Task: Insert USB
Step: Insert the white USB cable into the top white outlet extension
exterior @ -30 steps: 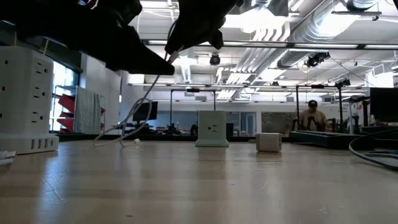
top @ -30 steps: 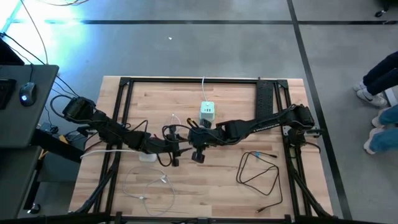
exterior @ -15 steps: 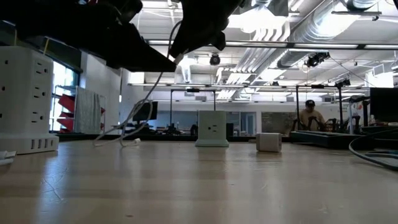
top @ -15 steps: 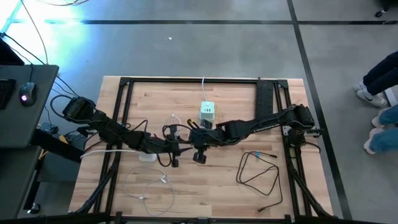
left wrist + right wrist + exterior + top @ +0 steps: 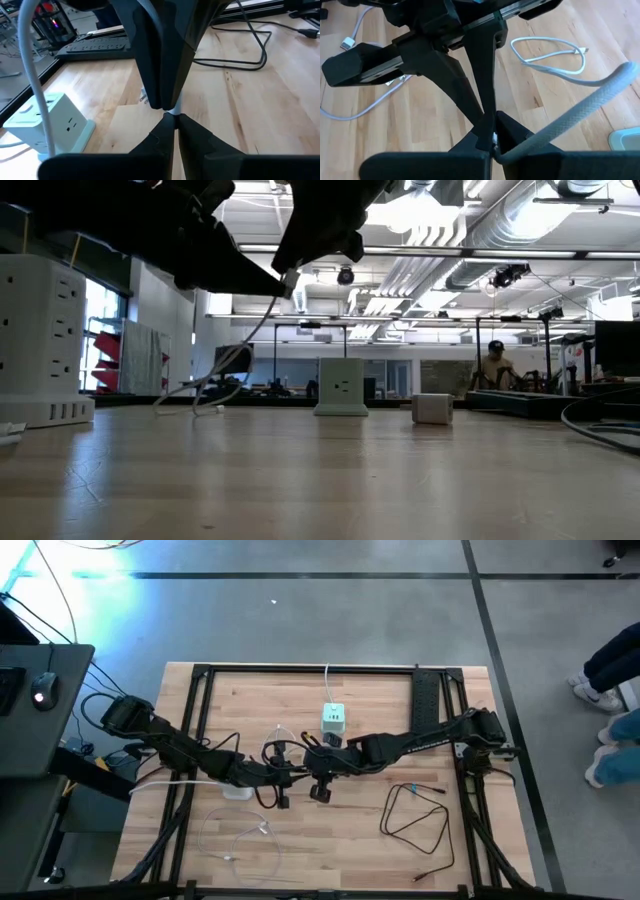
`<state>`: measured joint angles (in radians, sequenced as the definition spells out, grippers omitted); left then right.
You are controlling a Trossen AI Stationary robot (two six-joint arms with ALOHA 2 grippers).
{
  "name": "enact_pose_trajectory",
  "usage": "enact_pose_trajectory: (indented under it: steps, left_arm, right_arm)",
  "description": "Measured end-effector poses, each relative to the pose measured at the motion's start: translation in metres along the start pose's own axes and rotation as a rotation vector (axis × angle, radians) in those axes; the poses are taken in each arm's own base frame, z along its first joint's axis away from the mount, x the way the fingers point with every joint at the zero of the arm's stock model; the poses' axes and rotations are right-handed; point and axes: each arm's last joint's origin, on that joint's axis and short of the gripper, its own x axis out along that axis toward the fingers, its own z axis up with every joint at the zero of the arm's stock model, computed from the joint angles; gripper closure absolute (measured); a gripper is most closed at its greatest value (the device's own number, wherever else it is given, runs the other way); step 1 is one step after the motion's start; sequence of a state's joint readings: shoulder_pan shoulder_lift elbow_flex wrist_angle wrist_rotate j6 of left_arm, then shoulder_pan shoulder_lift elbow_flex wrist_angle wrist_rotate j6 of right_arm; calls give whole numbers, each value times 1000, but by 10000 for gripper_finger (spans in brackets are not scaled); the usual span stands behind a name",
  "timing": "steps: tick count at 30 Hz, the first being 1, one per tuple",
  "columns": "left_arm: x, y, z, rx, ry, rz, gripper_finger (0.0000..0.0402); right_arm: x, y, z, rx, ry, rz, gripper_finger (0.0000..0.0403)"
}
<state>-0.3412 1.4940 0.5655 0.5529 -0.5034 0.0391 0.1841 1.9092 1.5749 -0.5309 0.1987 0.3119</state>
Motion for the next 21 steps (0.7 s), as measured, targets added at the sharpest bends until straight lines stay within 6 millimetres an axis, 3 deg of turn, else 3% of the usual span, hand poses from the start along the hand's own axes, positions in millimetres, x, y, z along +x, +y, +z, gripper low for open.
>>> enact_pose_trajectory:
  steps: [8,21]
  left_arm:
    - [0,-2,-1,30,7,-57,386]
    - [-2,-6,-1,67,0,-85,250]
  right_arm:
    - [0,2,3,-60,-22,43,403]
    - [-2,10,1,-103,-19,78,403]
